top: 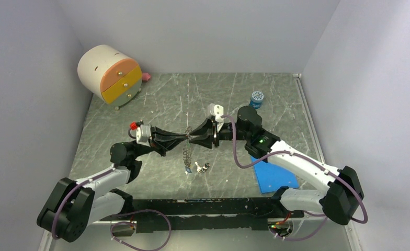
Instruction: Put the keys on the keyring
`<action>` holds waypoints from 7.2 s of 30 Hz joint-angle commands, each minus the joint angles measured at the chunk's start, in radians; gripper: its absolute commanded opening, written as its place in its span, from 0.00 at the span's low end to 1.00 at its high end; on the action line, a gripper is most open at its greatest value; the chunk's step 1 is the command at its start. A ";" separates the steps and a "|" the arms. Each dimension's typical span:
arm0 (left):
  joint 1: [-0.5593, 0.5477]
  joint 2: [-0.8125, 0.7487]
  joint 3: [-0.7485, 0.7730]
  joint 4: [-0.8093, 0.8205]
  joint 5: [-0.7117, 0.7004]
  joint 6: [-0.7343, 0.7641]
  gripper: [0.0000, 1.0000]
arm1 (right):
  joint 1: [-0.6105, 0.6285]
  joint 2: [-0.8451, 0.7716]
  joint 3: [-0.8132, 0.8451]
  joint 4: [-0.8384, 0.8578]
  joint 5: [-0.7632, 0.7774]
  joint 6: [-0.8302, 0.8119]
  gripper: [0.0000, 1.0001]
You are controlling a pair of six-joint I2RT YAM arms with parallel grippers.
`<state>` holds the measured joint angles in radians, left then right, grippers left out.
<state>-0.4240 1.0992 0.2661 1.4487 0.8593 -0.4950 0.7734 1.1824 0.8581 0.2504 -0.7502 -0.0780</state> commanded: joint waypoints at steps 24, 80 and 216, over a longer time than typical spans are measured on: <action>0.002 0.004 0.023 0.102 -0.009 -0.009 0.02 | 0.016 0.035 0.038 0.001 0.049 -0.015 0.00; -0.199 -0.073 0.404 -1.304 0.020 0.825 0.02 | 0.029 0.157 0.353 -0.686 0.048 -0.312 0.00; -0.061 0.061 0.065 -0.710 -0.490 0.421 0.03 | -0.219 -0.039 -0.296 0.056 0.471 0.510 0.99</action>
<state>-0.4850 1.2655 0.3244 0.9035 0.4259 -0.1112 0.5575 1.1103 0.5392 0.2783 -0.2634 0.4034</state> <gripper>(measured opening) 0.026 0.989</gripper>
